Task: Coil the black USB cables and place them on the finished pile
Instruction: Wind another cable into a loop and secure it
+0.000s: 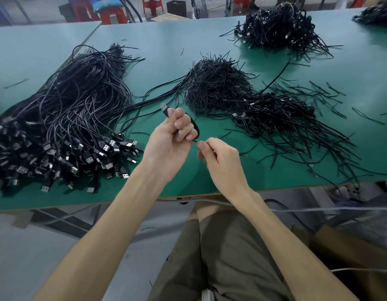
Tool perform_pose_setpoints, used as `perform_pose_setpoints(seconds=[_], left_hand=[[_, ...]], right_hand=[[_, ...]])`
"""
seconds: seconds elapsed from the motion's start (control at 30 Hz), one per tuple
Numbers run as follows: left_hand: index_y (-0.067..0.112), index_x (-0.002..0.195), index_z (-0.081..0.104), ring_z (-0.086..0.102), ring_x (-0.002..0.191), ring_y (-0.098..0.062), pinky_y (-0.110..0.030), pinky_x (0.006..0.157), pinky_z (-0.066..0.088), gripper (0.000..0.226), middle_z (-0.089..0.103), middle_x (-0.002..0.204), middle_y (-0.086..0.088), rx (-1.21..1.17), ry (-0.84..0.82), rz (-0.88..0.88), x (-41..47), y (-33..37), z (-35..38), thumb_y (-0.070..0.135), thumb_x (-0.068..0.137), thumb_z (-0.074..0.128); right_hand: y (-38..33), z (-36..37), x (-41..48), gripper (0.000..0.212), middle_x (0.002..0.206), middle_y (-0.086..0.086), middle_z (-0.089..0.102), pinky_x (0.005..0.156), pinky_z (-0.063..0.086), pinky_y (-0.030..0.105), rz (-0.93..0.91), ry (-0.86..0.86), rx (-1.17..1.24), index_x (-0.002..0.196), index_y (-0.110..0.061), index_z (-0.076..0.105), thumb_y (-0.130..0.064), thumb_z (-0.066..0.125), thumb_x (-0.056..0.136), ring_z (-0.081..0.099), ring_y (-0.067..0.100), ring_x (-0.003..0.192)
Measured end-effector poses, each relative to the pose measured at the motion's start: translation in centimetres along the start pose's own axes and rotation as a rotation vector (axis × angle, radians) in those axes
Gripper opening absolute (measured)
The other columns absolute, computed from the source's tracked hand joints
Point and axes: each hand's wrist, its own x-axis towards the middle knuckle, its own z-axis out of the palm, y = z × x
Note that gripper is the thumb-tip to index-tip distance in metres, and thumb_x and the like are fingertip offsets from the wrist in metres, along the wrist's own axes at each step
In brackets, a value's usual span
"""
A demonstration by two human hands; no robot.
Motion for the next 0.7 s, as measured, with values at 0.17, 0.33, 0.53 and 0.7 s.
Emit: perform_pose_setpoints(seconds=[0.17, 0.33, 0.53, 0.7], left_hand=[[0.018, 0.080, 0.050, 0.024, 0.051, -0.007, -0.021, 0.054, 0.032, 0.036, 0.034, 0.061, 0.009, -0.010, -0.034, 0.004, 0.2, -0.3, -0.5, 0.028, 0.110, 0.033], [0.018, 0.080, 0.051, 0.034, 0.052, -0.009, -0.020, 0.059, 0.042, 0.025, 0.037, 0.062, 0.007, 0.029, -0.041, 0.040, 0.0, -0.6, -0.3, 0.027, 0.103, 0.045], [0.014, 0.087, 0.052, 0.065, 0.087, -0.016, -0.032, 0.083, 0.056, 0.032, 0.071, 0.094, 0.001, 0.181, -0.124, -0.001, -0.6, -1.9, -0.7, 0.024, 0.111, 0.034], [0.005, 0.096, 0.059, 0.065, 0.121, -0.026, -0.036, 0.103, 0.051, 0.026, 0.068, 0.130, -0.013, 0.330, -0.291, -0.014, -0.9, -1.3, -1.5, 0.015, 0.107, 0.037]], right_hand=[[-0.5, -0.3, 0.1, 0.023, 0.078, -0.006, 0.056, 0.065, 0.044, 0.030, 0.009, 0.004, 0.026, 0.091, -0.011, 0.063, -0.029, 0.056, 0.104, 0.055, 0.014, 0.059], [-1.5, -0.2, 0.0, 0.041, 0.121, -0.003, 0.055, 0.065, 0.051, 0.026, 0.009, -0.012, 0.134, 0.141, -0.018, 0.049, -0.025, 0.060, 0.102, 0.068, 0.013, 0.063], [-2.8, 0.2, 0.8, 0.037, 0.113, 0.000, 0.060, 0.087, 0.053, 0.035, 0.032, 0.051, 0.235, 0.123, -0.025, 0.058, -0.024, 0.075, 0.091, 0.061, 0.012, 0.098], [-1.8, -0.5, 1.0, 0.027, 0.102, 0.003, 0.069, 0.081, 0.055, 0.040, 0.122, 0.128, 0.224, 0.108, -0.014, 0.067, -0.011, 0.080, 0.084, 0.066, 0.020, 0.093]])
